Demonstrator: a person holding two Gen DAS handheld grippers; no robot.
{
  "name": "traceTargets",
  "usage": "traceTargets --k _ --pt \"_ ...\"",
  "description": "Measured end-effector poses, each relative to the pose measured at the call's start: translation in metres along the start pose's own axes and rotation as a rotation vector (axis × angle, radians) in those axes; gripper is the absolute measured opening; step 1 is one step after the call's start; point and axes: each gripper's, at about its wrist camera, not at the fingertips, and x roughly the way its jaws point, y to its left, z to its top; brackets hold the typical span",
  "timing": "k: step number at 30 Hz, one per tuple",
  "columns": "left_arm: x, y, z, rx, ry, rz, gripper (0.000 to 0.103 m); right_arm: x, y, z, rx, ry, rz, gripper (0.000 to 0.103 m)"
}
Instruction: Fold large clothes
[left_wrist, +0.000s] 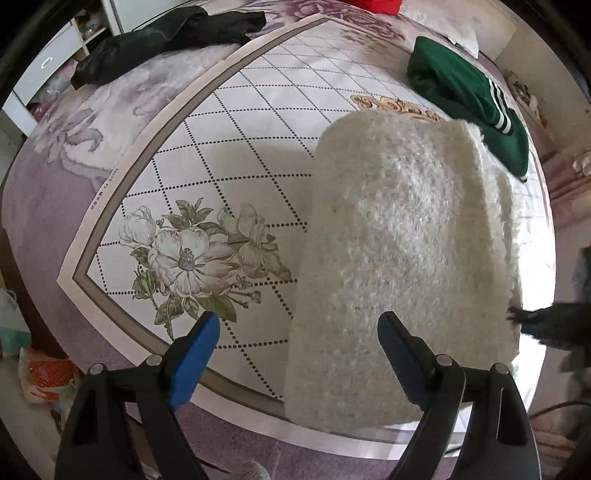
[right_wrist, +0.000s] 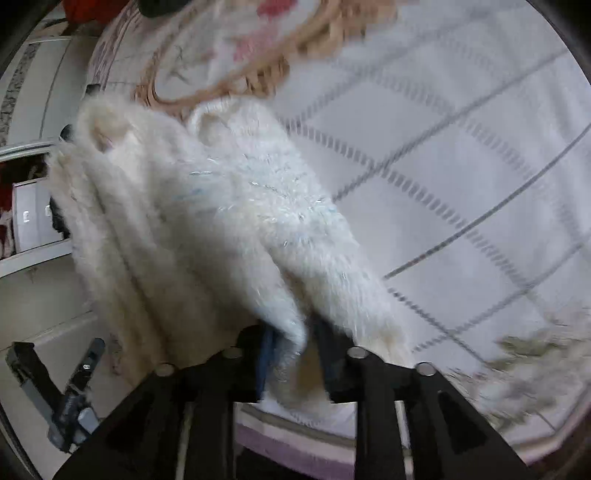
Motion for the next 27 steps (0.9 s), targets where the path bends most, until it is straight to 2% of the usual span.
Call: traceTargets --k 1,2,4,5,8,10,11,12,13,16,18,20,22,23,24,25,27 --pt "-0.001 0.001 0.001 -0.010 -0.005 0.007 0.087 -0.015 0.006 0.001 -0.010 -0.037 0.005 0.033" --pt "-0.002 0.003 0.003 -0.020 -0.011 0.012 0.087 -0.034 0.018 0.005 -0.032 -0.091 0.012 0.039" --pt "-0.001 0.007 0.004 -0.044 -0.023 0.025 0.087 -0.054 0.047 0.017 -0.084 -0.152 0.094 0.057" --pt "0.001 0.009 0.005 -0.057 -0.024 0.026 0.087 -0.058 0.063 0.025 -0.119 -0.164 0.148 0.069" --pt "0.010 0.017 0.006 -0.098 -0.011 0.022 0.087 -0.029 0.129 0.060 -0.249 -0.147 0.221 0.074" --pt "0.015 0.021 0.006 -0.120 -0.007 0.018 0.087 0.009 0.169 0.077 -0.308 -0.096 0.171 0.074" --pt "0.019 0.022 0.006 -0.127 -0.001 0.022 0.087 0.026 0.182 0.085 -0.334 -0.055 0.162 0.071" --pt "0.024 0.022 0.006 -0.131 0.008 0.020 0.087 0.039 0.195 0.085 -0.356 -0.051 0.123 0.024" --pt "0.029 0.023 0.006 -0.136 0.019 0.019 0.087 0.038 0.200 0.077 -0.358 -0.079 0.100 0.017" --pt "0.043 0.025 0.003 -0.169 0.048 -0.012 0.088 -0.001 0.202 0.053 -0.355 -0.189 0.119 0.016" --pt "0.048 0.024 0.002 -0.182 0.051 -0.021 0.089 -0.015 0.188 0.044 -0.269 -0.206 0.173 0.016" --pt "0.049 0.018 0.004 -0.158 0.038 -0.005 0.089 -0.021 0.175 0.041 -0.184 -0.222 0.184 0.016" --pt "0.052 0.014 0.005 -0.144 0.039 -0.011 0.089 -0.009 0.162 0.039 -0.195 -0.261 -0.042 0.016" --pt "0.054 0.013 0.006 -0.139 0.046 -0.010 0.089 0.001 0.154 0.043 -0.217 -0.259 -0.161 0.016" --pt "0.055 0.011 0.007 -0.126 0.052 0.001 0.089 0.015 0.141 0.049 -0.193 -0.227 -0.234 0.017" --pt "0.055 0.009 0.007 -0.113 0.054 0.007 0.089 0.028 0.132 0.056 -0.165 -0.176 -0.278 0.018" --pt "0.054 0.009 0.009 -0.094 0.056 0.010 0.089 0.028 0.127 0.064 -0.158 -0.126 -0.275 0.021"
